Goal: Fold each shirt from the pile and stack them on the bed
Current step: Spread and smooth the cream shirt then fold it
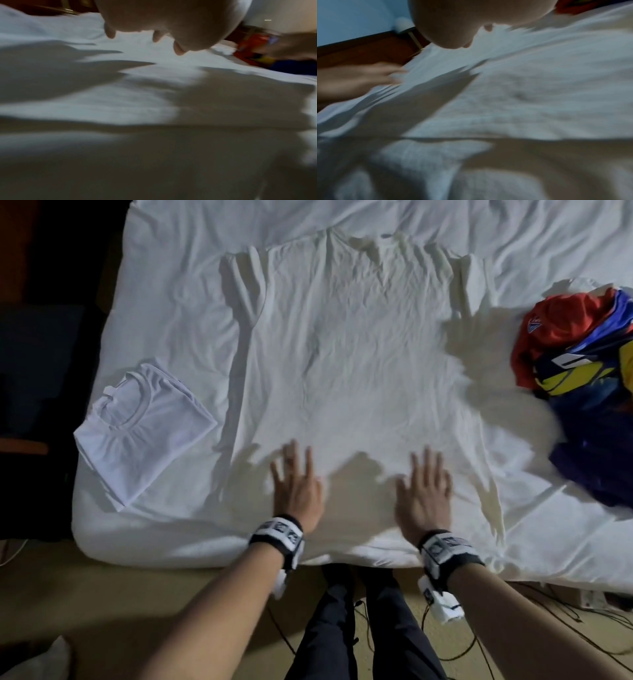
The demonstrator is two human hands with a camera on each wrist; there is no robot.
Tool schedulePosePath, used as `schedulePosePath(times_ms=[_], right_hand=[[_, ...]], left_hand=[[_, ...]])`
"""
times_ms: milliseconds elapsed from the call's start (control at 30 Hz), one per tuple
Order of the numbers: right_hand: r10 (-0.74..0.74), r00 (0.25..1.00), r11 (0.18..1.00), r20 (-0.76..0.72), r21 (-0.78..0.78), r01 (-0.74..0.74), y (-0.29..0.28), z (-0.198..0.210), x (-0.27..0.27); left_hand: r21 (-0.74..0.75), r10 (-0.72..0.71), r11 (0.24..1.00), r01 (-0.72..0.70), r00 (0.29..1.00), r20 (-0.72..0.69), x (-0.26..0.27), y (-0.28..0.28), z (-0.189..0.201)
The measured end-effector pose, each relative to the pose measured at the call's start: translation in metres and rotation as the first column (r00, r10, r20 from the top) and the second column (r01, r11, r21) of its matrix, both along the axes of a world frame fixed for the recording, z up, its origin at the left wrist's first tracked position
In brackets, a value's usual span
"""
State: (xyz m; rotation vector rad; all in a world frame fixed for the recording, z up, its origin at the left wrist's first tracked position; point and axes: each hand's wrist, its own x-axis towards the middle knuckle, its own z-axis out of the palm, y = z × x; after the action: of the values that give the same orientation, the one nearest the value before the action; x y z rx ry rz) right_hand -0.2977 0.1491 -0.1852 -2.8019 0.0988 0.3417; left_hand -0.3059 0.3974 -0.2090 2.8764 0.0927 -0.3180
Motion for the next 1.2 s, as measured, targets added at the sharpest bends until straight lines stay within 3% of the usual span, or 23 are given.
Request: schedulePosePath(times_ms=[33, 100, 200, 333, 533, 700, 800, 867, 967, 1067, 1200], right_hand=[[0.163, 0.987, 0.986, -0.003, 0.011, -0.163, 0.019, -0.007, 0.003], [0.357, 0.933, 0.934, -0.055, 0.022, -0.356, 0.045, -0.025, 0.005], [0.357, 0.924, 0.934, -0.135, 0.020, -0.357, 0.048, -0.046, 0.007], [0.321, 0.930, 0.937, -0.178, -0.086, -0.340, 0.011, -0.058, 0.012], [0.133, 0.962, 0.971, -0.237, -0.164, -0.175, -0.044, -0.053, 0.019], [-0.079, 0.960, 0.975, -0.269, -0.220, 0.018, -0.068, -0.052, 0.021], [-0.306, 0.898, 0.944, -0.317, -0.227, 0.241, -0.066, -0.041, 0.037], [-0.336, 0.905, 0.935, -0.262, -0.205, 0.288, -0.049, -0.031, 0.056], [-0.058, 0.993, 0.992, -0.105, -0.119, 0.045, -0.009, -0.020, 0.090], [0.247, 0.966, 0.967, -0.074, -0.045, -0.250, 0.030, -0.027, 0.122], [0.346, 0.929, 0.937, -0.132, -0.006, -0.350, 0.038, -0.060, 0.149]], left_hand=[[-0.018, -0.143, 0.990, 0.143, 0.990, -0.012, 0.003, -0.018, -0.004], [-0.059, -0.289, 0.956, 0.287, 0.957, -0.029, 0.007, -0.038, -0.017], [0.026, -0.328, 0.943, 0.330, 0.942, -0.071, 0.008, -0.030, -0.040], [0.112, -0.242, 0.960, 0.256, 0.962, -0.124, 0.012, 0.021, -0.049], [0.205, 0.028, 0.979, 0.000, 0.990, -0.135, 0.004, 0.101, -0.056], [0.266, 0.285, 0.937, -0.228, 0.937, -0.201, 0.004, 0.124, -0.049], [0.261, 0.322, 0.928, -0.264, 0.922, -0.214, 0.019, 0.114, -0.034], [0.200, 0.239, 0.958, -0.207, 0.959, -0.152, 0.042, 0.090, -0.016], [0.112, -0.052, 0.992, 0.061, 0.995, -0.083, 0.083, 0.035, 0.005], [0.068, -0.281, 0.953, 0.294, 0.947, -0.155, 0.122, -0.016, 0.001], [0.109, -0.353, 0.915, 0.388, 0.902, -0.248, 0.152, -0.029, -0.036]])
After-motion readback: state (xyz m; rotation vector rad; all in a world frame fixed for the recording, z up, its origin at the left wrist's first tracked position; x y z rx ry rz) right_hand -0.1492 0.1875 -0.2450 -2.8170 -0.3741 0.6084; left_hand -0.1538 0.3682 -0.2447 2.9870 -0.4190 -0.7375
